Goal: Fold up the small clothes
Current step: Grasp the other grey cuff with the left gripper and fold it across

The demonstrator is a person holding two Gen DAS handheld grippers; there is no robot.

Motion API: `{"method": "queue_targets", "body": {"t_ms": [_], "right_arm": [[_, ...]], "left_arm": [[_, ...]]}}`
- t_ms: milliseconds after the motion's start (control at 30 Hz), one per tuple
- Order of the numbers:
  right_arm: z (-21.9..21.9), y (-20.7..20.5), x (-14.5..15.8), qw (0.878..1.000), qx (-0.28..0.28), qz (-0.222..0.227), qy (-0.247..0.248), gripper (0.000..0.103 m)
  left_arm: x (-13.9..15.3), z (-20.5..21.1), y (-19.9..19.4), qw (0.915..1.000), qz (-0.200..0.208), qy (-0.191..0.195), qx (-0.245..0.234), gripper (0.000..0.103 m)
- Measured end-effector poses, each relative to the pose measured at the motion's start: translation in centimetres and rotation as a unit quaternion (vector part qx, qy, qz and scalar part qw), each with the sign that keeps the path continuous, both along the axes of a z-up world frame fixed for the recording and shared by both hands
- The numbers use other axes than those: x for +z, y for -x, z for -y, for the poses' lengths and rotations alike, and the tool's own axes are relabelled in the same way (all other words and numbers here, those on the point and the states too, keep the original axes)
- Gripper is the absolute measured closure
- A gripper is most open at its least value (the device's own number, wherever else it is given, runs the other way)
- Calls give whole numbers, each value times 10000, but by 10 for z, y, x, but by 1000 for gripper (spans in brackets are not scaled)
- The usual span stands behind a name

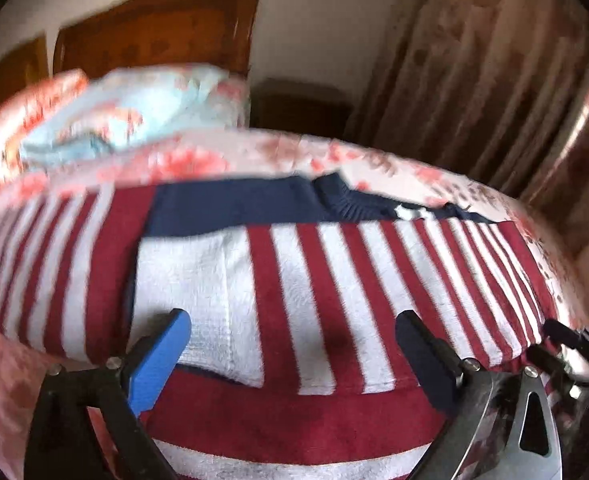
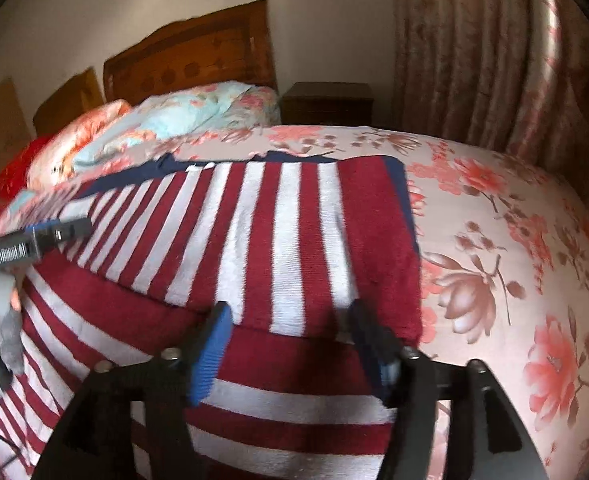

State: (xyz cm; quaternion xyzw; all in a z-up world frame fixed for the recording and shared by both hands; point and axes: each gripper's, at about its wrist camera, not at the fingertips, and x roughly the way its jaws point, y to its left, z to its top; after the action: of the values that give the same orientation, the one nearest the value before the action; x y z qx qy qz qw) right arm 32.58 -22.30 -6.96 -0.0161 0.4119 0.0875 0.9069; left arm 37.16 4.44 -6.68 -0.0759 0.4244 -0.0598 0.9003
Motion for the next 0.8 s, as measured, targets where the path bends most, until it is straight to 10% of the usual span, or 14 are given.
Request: {"method": "queue_targets", "body": {"t_ms": [233, 400, 533, 700, 800], "right_arm": [[-13, -1, -3, 9988, 216, -100, 422, 28], [-11, 6, -3, 9988, 225, -97, 415, 28], [-12, 7, -3, 9987, 195, -72, 468, 28], [-11, 8, -2, 9988, 169, -41, 448, 29], [-11, 8, -2, 9987, 162, -50, 483, 29]], "left_arm": [[-8, 21, -5, 9963, -166, -844, -26, 0], [-3, 10, 2, 9991, -12, -416, -20, 0], [17, -43, 23, 9944, 563, 850, 275, 0], [20, -200, 70, 9420, 974, 2180, 2359, 0], [6, -287, 91, 9079, 722, 2330, 3409, 0]]}}
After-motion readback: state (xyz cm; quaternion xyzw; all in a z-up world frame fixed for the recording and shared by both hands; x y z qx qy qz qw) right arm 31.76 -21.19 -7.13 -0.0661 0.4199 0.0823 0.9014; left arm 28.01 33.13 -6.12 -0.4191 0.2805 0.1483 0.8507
